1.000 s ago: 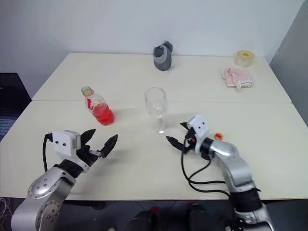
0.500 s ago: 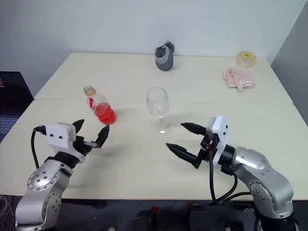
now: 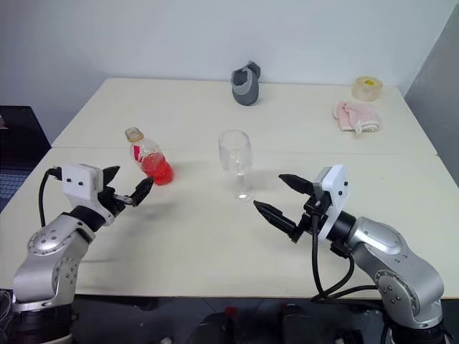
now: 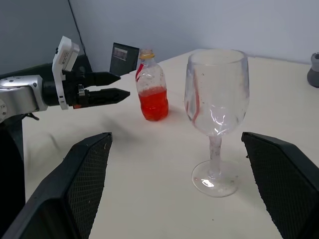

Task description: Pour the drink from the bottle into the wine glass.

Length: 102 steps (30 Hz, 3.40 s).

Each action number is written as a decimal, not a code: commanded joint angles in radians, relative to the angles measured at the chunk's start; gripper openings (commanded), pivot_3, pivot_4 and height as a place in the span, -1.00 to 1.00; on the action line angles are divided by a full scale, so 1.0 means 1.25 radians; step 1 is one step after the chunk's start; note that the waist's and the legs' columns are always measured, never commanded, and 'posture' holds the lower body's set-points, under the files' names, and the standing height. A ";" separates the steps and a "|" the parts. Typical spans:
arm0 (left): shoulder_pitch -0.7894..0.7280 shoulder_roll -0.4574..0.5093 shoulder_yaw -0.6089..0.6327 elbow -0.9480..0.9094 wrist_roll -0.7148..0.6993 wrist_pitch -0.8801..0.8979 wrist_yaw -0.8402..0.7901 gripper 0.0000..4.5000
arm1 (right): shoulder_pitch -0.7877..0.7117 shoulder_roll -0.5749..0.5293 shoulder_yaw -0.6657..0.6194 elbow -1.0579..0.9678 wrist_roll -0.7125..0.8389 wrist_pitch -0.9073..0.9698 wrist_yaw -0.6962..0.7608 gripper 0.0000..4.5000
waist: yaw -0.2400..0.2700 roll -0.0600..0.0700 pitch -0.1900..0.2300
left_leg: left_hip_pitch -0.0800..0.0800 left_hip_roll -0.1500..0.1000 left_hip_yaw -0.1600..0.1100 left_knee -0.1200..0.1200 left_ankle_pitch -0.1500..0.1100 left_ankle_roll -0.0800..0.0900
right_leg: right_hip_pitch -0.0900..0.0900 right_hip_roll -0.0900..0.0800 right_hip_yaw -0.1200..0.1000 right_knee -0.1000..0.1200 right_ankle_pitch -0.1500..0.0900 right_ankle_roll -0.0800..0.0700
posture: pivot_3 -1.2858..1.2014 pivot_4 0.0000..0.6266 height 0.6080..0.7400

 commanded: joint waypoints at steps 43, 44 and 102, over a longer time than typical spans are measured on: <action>-0.457 -0.014 -0.088 0.784 0.126 -0.426 -0.140 1.00 | -0.058 0.001 0.007 -0.005 0.053 0.019 -0.113 0.98 | -0.002 0.000 0.000 | -0.001 -0.001 -0.001 0.001 0.000 0.000 | -0.001 0.000 -0.001 0.001 0.000 0.000 | 0.03 -0.52 1.00; -0.462 -0.015 -0.088 0.795 0.127 -0.433 -0.140 1.00 | -0.056 0.001 0.009 -0.004 0.050 0.017 -0.111 0.98 | -0.002 0.000 0.000 | -0.001 -0.001 -0.001 0.001 0.000 0.000 | -0.001 0.000 0.000 0.001 0.000 0.000 | 0.03 -0.52 1.00; -0.846 -0.095 -0.317 0.850 0.274 -0.500 -0.363 -0.42 | -0.222 -0.018 0.046 0.070 -0.034 0.024 -0.126 0.99 | -0.021 -0.001 0.000 | -0.002 -0.002 0.000 0.002 0.001 -0.001 | -0.001 0.000 -0.001 0.002 0.000 0.000 | 0.03 -0.52 1.00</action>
